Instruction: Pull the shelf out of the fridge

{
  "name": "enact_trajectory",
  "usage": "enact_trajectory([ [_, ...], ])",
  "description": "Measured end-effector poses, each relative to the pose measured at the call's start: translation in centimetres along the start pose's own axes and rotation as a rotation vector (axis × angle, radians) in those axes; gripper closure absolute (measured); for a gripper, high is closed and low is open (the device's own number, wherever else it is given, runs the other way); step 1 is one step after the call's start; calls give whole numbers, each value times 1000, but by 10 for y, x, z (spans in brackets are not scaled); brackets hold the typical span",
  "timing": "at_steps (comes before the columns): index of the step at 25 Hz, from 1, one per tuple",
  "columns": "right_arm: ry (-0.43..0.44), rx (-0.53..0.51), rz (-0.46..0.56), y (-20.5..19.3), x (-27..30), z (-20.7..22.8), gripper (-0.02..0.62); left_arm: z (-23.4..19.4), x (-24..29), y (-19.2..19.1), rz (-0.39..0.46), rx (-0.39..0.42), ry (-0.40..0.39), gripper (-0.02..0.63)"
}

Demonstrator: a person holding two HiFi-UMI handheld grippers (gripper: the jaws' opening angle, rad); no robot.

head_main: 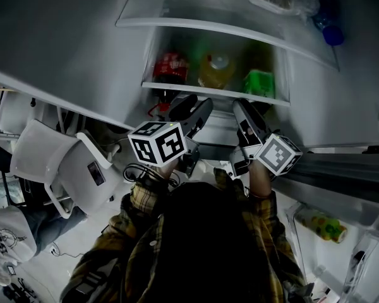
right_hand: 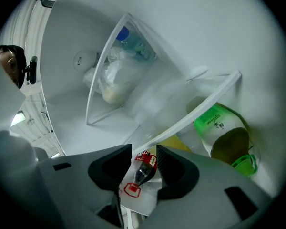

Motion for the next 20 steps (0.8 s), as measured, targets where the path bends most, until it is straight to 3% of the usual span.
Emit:
enact_trajectory([
  [11,24,108,53,4,14,17,445,-3,18,10,0,-65,-19,408],
  [20,30,181,90,11,27,31,445,-5,36,25,18,-170,-41,408],
])
Point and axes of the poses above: the fingertips, and each gripper's own axes: x forward along the fingers, z to its right, y out of its top, the point moved 10 cm from there along -x, backward along the fingers, and after that the axes turned 15 degrees about y, right-handed, at the moved point
